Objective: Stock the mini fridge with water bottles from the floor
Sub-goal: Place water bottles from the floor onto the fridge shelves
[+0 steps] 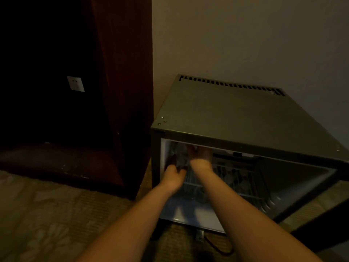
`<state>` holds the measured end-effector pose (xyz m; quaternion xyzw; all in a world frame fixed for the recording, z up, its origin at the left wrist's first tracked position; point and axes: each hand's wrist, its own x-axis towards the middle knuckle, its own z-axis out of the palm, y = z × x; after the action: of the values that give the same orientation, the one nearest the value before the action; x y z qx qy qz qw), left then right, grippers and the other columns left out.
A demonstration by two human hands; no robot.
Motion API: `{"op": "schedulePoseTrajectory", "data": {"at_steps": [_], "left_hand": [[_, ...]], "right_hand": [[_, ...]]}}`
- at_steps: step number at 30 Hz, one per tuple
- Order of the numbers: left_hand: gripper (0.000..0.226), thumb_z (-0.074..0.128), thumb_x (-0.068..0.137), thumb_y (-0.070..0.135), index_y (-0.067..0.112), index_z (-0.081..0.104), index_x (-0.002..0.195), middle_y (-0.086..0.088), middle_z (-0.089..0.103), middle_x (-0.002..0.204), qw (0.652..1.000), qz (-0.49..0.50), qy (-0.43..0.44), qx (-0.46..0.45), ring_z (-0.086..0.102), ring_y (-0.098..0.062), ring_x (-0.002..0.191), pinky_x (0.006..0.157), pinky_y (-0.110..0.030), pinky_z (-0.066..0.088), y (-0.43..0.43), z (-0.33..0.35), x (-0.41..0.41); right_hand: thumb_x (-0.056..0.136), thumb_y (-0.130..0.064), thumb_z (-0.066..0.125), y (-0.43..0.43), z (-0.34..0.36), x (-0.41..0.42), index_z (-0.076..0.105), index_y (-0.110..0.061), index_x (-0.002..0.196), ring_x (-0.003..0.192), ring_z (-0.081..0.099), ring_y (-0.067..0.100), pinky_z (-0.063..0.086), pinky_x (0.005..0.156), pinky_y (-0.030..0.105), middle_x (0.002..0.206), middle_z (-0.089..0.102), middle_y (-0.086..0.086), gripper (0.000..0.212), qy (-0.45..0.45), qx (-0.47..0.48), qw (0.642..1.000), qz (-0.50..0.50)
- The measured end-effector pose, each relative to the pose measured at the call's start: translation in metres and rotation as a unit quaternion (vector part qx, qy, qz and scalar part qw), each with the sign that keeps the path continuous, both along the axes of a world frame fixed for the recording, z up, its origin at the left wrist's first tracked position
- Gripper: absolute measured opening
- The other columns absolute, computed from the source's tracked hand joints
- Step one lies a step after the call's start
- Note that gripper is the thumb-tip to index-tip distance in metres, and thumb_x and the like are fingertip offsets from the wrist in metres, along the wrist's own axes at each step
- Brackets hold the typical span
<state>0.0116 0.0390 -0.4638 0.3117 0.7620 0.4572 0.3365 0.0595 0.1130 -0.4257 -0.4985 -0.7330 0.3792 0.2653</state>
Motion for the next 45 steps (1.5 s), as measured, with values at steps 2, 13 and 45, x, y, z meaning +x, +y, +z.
{"op": "schedulePoseTrajectory", "data": {"at_steps": [2, 13, 45], "left_hand": [[0.045, 0.047, 0.093, 0.010, 0.003, 0.042, 0.137, -0.020, 0.046, 0.140, 1.000, 0.007, 0.003, -0.015, 0.044, -0.029, 0.130, 0.104, -0.028, 0.034, 0.004, -0.001, -0.001], [0.039, 0.045, 0.093, 0.016, 0.001, 0.050, 0.129, -0.021, 0.052, 0.133, 0.998, -0.012, -0.002, -0.061, 0.050, -0.033, 0.123, 0.104, -0.034, 0.041, -0.002, 0.008, -0.003], [0.023, 0.049, 0.093, 0.026, 0.012, 0.064, 0.104, -0.008, 0.065, 0.098, 0.901, -0.364, 0.231, 0.041, 0.060, -0.022, 0.092, 0.079, -0.034, 0.047, -0.132, 0.177, 0.273]], "right_hand": [[0.097, -0.028, 0.044, 0.006, 0.001, -0.002, 0.045, -0.001, 0.135, 0.134, 0.038, 0.031, 0.023, 0.107, 0.028, 0.145, 0.041, 0.020, 0.046, -0.043, -0.002, 0.999, 0.020], [0.092, -0.023, 0.055, -0.001, -0.003, 0.019, 0.045, -0.004, 0.134, 0.127, 0.048, 0.030, 0.035, 0.108, 0.035, 0.140, 0.048, 0.015, 0.047, -0.073, -0.024, 0.994, 0.076], [0.093, -0.020, 0.052, -0.174, 0.174, 0.378, 0.061, -0.013, 0.117, 0.097, 0.064, 0.023, 0.052, 0.090, 0.040, 0.112, 0.066, 0.009, 0.026, -0.229, 0.131, 0.962, 0.070]]}}
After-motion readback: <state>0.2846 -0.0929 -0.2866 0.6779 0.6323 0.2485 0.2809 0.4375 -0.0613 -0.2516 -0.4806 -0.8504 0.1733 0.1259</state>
